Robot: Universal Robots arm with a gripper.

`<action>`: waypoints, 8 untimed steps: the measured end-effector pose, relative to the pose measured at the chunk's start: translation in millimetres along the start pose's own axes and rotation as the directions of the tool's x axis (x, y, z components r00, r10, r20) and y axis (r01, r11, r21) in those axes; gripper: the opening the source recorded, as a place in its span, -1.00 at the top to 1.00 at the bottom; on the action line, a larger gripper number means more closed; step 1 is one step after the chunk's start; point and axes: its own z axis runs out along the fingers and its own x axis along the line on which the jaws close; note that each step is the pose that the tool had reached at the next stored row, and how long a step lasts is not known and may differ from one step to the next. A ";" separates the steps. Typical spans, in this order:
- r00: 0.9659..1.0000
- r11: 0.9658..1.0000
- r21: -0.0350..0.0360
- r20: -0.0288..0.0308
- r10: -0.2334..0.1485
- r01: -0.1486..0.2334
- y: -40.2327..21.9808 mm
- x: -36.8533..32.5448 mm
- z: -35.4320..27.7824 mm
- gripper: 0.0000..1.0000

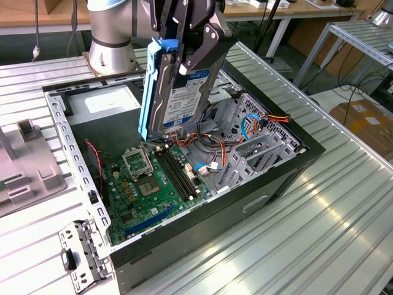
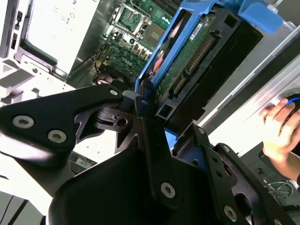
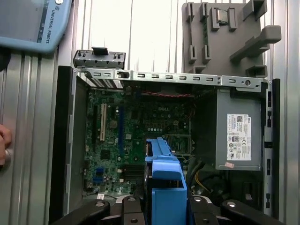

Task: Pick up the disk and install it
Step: 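Pick up the disk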

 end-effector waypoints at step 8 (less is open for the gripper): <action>0.998 1.000 0.001 0.053 0.018 -0.018 -1.8 8.6 0.7 0.26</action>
